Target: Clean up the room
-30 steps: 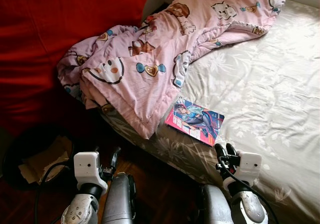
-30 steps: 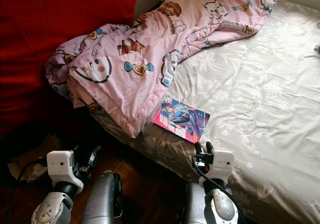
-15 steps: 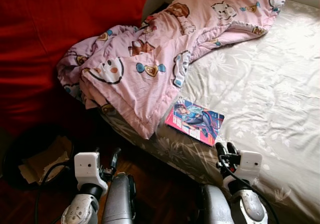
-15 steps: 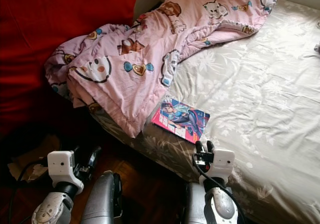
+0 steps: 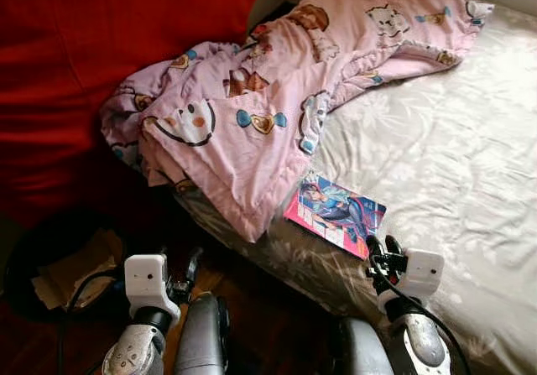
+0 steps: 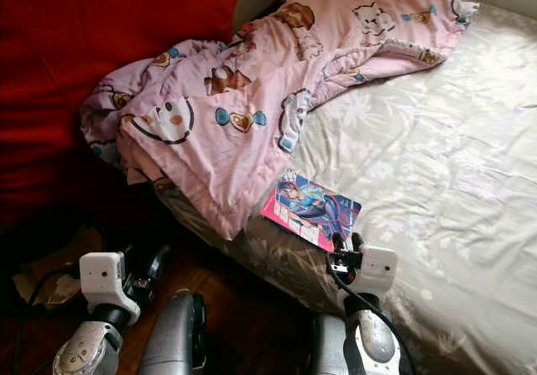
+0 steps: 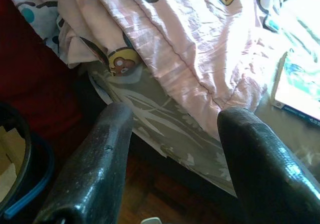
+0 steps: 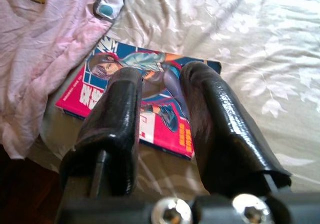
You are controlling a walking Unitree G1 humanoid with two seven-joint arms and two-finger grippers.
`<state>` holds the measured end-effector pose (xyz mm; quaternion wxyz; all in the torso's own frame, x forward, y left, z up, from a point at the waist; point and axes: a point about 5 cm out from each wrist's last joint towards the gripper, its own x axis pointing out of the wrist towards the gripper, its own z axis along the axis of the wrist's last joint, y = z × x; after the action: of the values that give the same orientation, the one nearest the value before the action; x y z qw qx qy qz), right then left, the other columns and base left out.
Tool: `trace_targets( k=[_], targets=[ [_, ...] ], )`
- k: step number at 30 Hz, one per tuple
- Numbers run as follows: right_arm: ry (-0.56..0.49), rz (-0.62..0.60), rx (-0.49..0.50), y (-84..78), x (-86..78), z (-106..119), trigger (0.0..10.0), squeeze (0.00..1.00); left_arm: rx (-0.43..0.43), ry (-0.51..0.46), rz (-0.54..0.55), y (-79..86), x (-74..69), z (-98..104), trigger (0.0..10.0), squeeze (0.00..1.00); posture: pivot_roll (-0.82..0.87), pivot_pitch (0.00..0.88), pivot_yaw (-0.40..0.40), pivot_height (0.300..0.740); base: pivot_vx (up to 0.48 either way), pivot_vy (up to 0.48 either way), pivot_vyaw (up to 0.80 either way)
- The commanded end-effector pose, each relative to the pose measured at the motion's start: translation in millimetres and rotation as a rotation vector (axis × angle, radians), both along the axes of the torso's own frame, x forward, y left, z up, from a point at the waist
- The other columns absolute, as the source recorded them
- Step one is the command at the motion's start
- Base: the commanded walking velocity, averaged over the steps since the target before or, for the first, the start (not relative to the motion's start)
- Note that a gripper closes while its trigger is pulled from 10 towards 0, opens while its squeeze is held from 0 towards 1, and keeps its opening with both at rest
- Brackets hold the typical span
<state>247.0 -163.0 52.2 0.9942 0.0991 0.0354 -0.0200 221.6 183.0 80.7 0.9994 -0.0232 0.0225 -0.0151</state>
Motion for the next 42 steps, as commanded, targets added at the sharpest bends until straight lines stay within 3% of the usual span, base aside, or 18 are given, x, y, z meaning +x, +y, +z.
trace_targets(
  k=[1, 20, 26, 30, 31, 33, 38, 42],
  targets=[
    [0.040, -0.016, 0.001, -3.1, -4.8, -7, 10.0, 0.00, 0.010, 0.017, -0.003, 1.3, -3.4, -2, 10.0, 0.00, 0.04, 0.239, -0.024, 0.602, 0.274, 0.000, 0.00],
    [0.075, -0.084, -0.016, -14.8, -0.5, -11, 10.0, 0.00, 0.020, 0.017, -0.007, 3.2, -3.4, -1, 10.0, 0.00, 0.05, 0.241, -0.016, 0.602, 0.253, 0.000, 0.00],
    [0.158, -0.131, -0.048, -21.9, 4.7, -22, 10.0, 0.00, 0.024, 0.019, -0.010, 2.7, -3.7, -1, 10.0, 0.00, 0.05, 0.241, -0.015, 0.602, 0.000, 0.000, 0.00],
    [0.198, -0.147, 0.011, -26.6, 13.3, -31, 10.0, 0.00, 0.022, 0.018, -0.014, 1.9, -4.1, 0, 10.0, 0.00, 0.06, 0.242, -0.013, 0.602, 0.000, 0.000, 0.00],
    [0.208, -0.144, 0.012, -27.1, 15.3, -32, 10.0, 0.95, 0.023, 0.018, -0.015, 1.9, -4.2, 0, 10.0, 0.00, 0.07, 0.245, -0.011, 0.602, 0.000, 0.000, 0.00],
    [0.239, -0.147, 0.008, -29.1, 19.8, -36, 10.0, 1.00, 0.024, 0.017, -0.018, 2.0, -4.8, 1, 10.0, 0.00, 0.07, 0.247, -0.009, 0.602, 0.000, 0.000, 0.00],
    [0.292, -0.202, 0.047, -36.4, 32.9, -40, 10.0, 1.00, 0.027, 0.017, -0.022, 2.5, -7.4, 2, 10.0, 0.00, 0.09, 0.257, -0.002, 0.602, 0.000, 0.000, 0.00],
    [0.356, -0.197, 0.004, -38.7, 44.5, -41, 10.0, 1.00, 0.035, 0.025, -0.025, 5.1, -11.2, 3, 10.0, 0.00, 0.10, 0.272, 0.006, 0.602, 0.000, 0.000, 0.00]
  ],
)
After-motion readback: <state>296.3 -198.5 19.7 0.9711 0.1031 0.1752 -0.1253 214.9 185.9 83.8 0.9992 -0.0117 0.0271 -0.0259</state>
